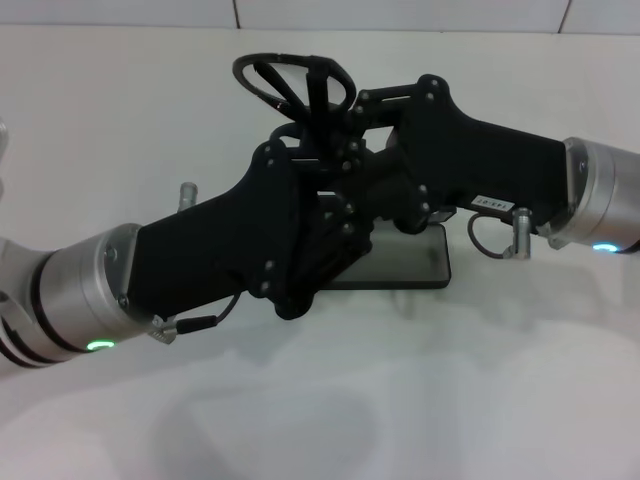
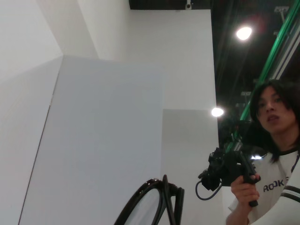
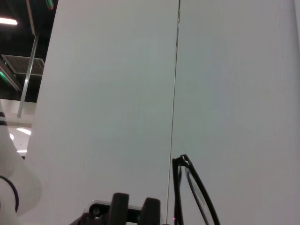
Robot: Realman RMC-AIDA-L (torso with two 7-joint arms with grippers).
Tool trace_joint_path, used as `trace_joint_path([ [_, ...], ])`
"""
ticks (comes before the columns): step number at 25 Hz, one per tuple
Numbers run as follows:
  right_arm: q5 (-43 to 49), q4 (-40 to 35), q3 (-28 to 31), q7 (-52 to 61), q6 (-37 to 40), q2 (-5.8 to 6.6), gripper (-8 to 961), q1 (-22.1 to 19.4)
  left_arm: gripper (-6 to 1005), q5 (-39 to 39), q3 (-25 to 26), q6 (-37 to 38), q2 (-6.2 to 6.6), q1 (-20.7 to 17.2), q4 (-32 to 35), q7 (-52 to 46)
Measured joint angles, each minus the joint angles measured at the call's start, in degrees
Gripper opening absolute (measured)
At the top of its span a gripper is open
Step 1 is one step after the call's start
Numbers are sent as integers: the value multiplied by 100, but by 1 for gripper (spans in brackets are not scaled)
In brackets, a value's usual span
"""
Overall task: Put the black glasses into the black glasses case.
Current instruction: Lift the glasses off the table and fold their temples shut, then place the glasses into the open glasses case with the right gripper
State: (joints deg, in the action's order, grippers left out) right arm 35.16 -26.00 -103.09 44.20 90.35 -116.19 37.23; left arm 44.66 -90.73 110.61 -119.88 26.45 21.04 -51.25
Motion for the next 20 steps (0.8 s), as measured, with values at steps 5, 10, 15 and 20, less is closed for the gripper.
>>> trace_joint_path([
  [5, 6, -2, -6, -5, -53, 0, 146, 1, 146, 0, 3, -5, 0, 26, -83, 1],
  [10, -10, -3, 56, -10, -97, 7, 147, -34, 146, 0, -6, -2, 23, 2, -117, -17],
  [15, 196, -227, 69, 176, -317, 170, 149, -34, 146, 212, 23, 38, 248, -225, -129, -32],
  [20, 1410, -1480, 103, 1479, -937, 619, 151, -230, 146, 134, 418, 45, 710, -784, -116, -26],
])
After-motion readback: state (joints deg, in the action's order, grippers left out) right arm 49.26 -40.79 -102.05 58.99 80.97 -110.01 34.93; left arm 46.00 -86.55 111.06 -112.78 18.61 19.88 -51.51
